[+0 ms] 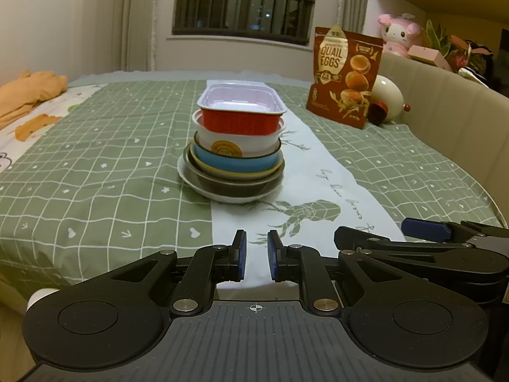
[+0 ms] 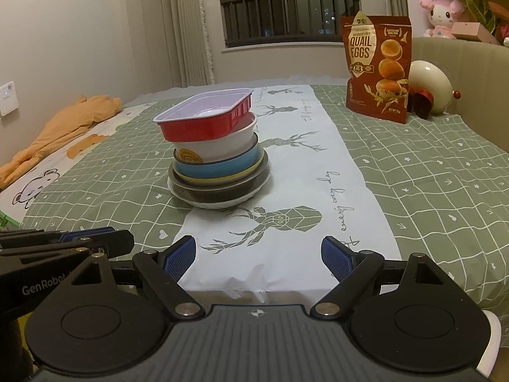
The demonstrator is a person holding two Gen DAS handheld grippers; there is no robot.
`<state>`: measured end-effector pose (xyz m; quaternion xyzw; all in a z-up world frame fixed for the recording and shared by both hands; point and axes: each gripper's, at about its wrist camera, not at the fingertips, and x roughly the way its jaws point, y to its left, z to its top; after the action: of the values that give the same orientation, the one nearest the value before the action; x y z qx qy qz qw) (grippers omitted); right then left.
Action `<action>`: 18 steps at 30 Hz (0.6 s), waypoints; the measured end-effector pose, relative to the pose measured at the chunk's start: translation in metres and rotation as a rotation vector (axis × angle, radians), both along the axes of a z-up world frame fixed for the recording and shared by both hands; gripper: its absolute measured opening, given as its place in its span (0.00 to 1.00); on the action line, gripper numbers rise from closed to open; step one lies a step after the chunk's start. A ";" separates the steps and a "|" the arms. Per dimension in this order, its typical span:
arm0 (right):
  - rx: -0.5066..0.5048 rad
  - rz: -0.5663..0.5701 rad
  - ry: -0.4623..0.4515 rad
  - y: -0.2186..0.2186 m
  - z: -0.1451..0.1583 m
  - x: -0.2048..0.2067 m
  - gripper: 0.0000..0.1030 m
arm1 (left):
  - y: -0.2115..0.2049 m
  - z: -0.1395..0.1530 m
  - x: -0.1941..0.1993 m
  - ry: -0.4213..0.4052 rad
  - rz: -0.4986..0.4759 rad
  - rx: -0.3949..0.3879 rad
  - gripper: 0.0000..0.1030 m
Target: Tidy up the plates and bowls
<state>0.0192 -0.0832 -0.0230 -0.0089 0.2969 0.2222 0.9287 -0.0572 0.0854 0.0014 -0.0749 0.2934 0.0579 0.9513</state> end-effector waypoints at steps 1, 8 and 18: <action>0.000 0.000 0.000 0.000 0.000 0.000 0.84 | 0.000 0.000 0.000 0.000 -0.001 0.000 0.16; 0.000 0.007 0.006 0.002 0.000 -0.001 0.84 | 0.000 0.000 -0.001 -0.005 -0.001 0.000 0.16; 0.000 0.007 0.009 0.002 0.000 -0.001 0.84 | 0.000 0.000 -0.001 -0.004 0.000 -0.001 0.16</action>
<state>0.0182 -0.0814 -0.0228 -0.0088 0.3011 0.2256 0.9265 -0.0580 0.0857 0.0012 -0.0757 0.2917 0.0576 0.9518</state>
